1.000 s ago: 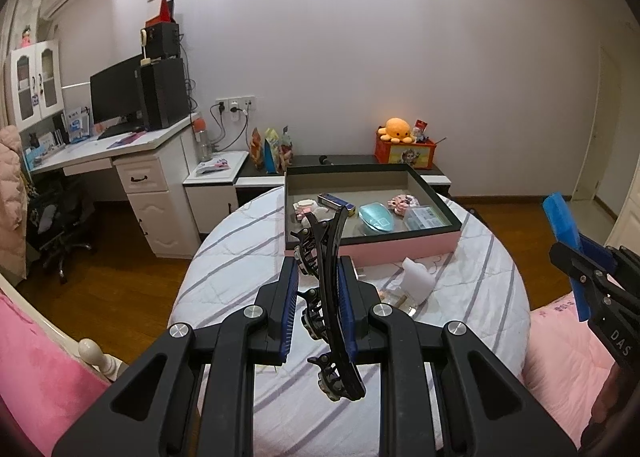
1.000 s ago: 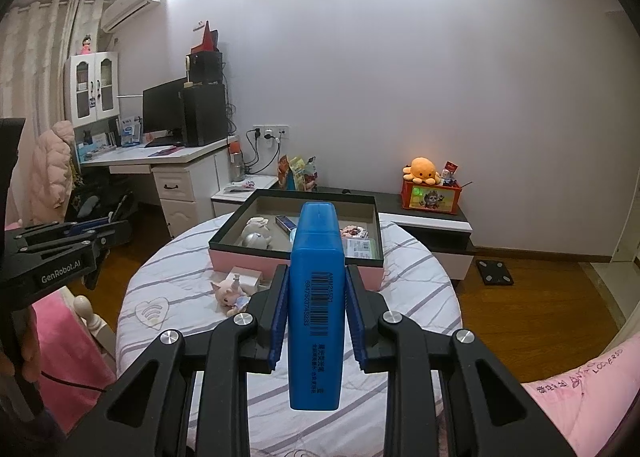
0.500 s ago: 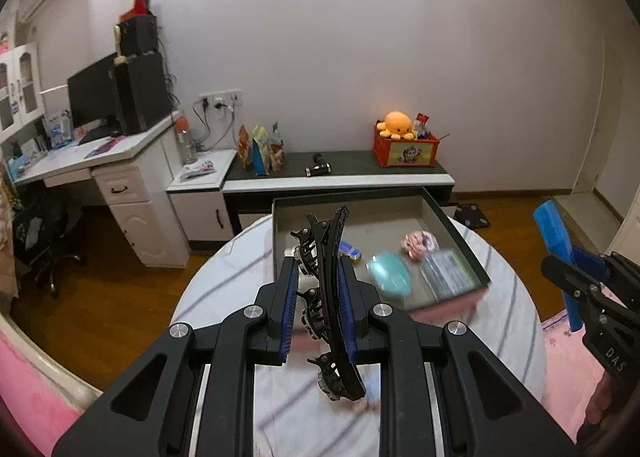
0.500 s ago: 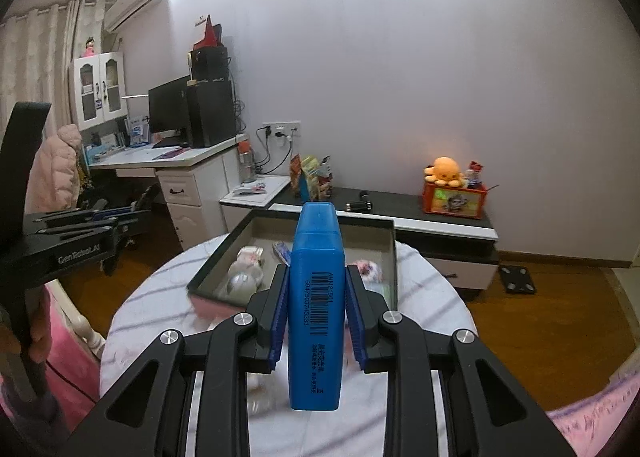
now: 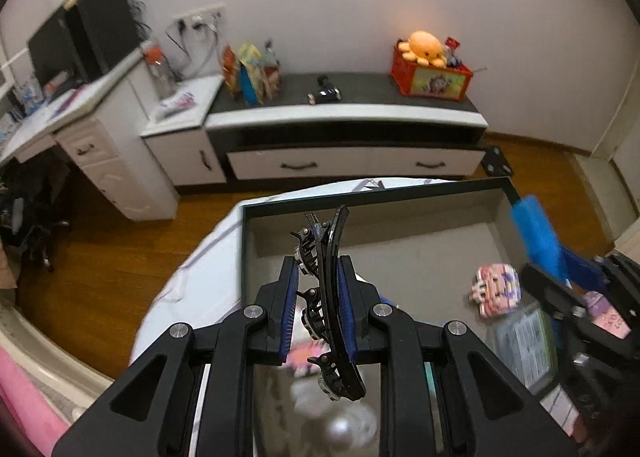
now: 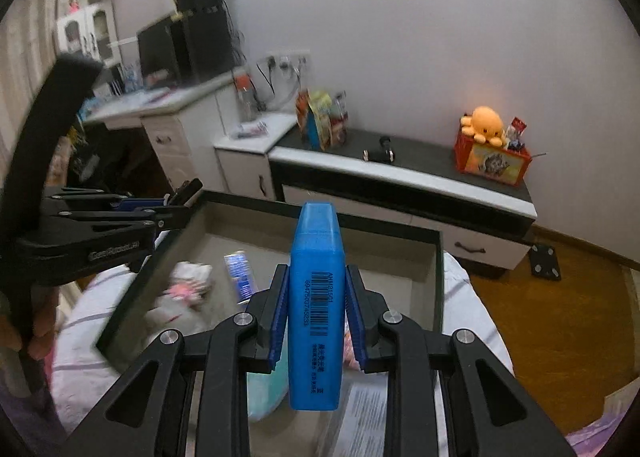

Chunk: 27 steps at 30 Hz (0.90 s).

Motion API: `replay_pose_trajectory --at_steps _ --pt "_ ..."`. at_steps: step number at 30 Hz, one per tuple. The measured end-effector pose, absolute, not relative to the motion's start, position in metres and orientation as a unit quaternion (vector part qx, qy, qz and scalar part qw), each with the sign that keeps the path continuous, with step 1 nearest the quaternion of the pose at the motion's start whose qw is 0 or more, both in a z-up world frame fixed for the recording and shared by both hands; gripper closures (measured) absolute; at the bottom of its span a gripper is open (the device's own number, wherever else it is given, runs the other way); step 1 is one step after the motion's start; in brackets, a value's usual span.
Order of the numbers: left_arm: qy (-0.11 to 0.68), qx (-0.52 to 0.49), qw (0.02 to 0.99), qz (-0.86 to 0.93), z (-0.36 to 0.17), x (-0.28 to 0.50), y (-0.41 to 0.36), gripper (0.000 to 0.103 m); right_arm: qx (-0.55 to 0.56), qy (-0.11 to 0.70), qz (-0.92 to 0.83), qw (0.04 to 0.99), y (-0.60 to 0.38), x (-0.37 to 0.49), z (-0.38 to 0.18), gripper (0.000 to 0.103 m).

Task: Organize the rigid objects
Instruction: 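Carry the highlighter and hair clip into the tray and release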

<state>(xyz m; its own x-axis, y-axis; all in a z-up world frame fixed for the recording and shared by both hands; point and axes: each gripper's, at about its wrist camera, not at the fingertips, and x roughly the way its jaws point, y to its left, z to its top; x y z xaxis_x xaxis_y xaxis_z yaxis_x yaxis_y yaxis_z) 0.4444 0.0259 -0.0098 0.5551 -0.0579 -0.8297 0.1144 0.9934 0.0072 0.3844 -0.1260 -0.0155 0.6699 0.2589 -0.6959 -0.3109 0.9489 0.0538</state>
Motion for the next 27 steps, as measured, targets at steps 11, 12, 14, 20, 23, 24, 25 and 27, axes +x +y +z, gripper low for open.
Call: replay_pose_trajectory --at_steps 11,12,14,20,23,24,25,27 --pt "0.488 0.049 0.869 -0.060 -0.032 0.465 0.011 0.083 -0.036 0.433 0.142 0.889 -0.130 0.427 -0.059 0.076" --pt "0.488 0.050 0.869 -0.058 -0.032 0.465 0.012 0.083 -0.036 0.430 0.141 0.891 -0.130 0.426 -0.056 0.076" --pt "0.489 0.049 0.869 -0.056 -0.033 0.466 0.014 0.083 -0.034 0.424 0.140 0.894 -0.131 0.424 -0.051 0.076" --pt "0.491 0.049 0.868 -0.055 -0.033 0.469 0.016 0.083 -0.032 0.415 0.141 0.898 -0.128 0.424 -0.047 0.076" --pt "0.491 0.051 0.868 -0.054 -0.033 0.469 0.017 0.083 -0.028 0.415 0.141 0.899 -0.128 0.425 -0.048 0.076" --pt "0.491 0.053 0.868 -0.051 -0.034 0.469 0.016 0.083 -0.025 0.412 0.144 0.899 -0.129 0.424 -0.048 0.075" --pt "0.490 0.057 0.868 -0.048 -0.034 0.469 0.016 0.083 -0.020 0.411 0.146 0.900 -0.130 0.425 -0.048 0.071" --pt "0.495 0.062 0.866 -0.035 -0.036 0.471 0.014 0.068 -0.004 0.421 0.149 0.895 -0.135 0.427 -0.050 0.030"
